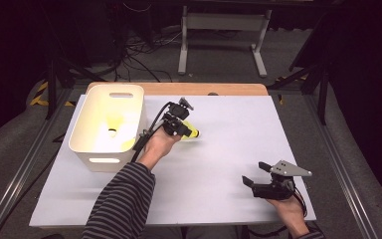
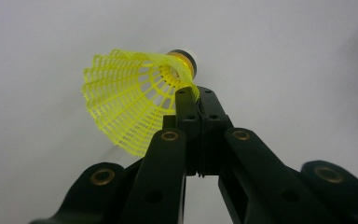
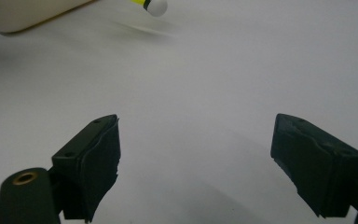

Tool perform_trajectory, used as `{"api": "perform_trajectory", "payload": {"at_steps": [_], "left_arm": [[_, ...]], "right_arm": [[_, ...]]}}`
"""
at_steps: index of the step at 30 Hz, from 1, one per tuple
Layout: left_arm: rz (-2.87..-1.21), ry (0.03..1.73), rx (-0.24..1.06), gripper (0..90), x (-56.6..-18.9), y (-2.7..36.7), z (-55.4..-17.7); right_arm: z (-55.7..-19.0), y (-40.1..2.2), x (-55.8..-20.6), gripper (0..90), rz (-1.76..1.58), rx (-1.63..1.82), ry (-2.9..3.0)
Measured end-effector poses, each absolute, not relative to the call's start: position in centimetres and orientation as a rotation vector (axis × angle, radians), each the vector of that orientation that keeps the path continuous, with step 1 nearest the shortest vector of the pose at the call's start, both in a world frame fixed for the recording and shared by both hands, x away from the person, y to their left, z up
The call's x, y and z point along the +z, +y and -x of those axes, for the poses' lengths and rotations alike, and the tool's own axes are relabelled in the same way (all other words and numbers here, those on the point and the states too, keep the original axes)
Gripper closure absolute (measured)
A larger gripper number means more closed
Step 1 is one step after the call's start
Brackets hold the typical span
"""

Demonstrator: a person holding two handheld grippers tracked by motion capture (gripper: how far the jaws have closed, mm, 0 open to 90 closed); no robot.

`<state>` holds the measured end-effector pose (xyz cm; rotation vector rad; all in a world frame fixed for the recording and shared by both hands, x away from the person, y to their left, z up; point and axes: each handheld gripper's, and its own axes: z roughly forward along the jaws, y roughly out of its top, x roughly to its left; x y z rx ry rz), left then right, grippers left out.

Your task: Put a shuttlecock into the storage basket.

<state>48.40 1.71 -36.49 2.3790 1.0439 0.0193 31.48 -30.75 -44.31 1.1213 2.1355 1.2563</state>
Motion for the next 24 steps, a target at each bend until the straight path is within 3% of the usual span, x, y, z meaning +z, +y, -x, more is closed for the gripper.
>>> {"api": "perform_trajectory", "payload": {"at_steps": [24], "left_arm": [[-2.451,0.994,0.032,89.6,-36.4,1.7,-47.2]], "right_arm": [[-31.5,-30.7,-44.4,16.4,-1.120,1.250,2.142]]}}
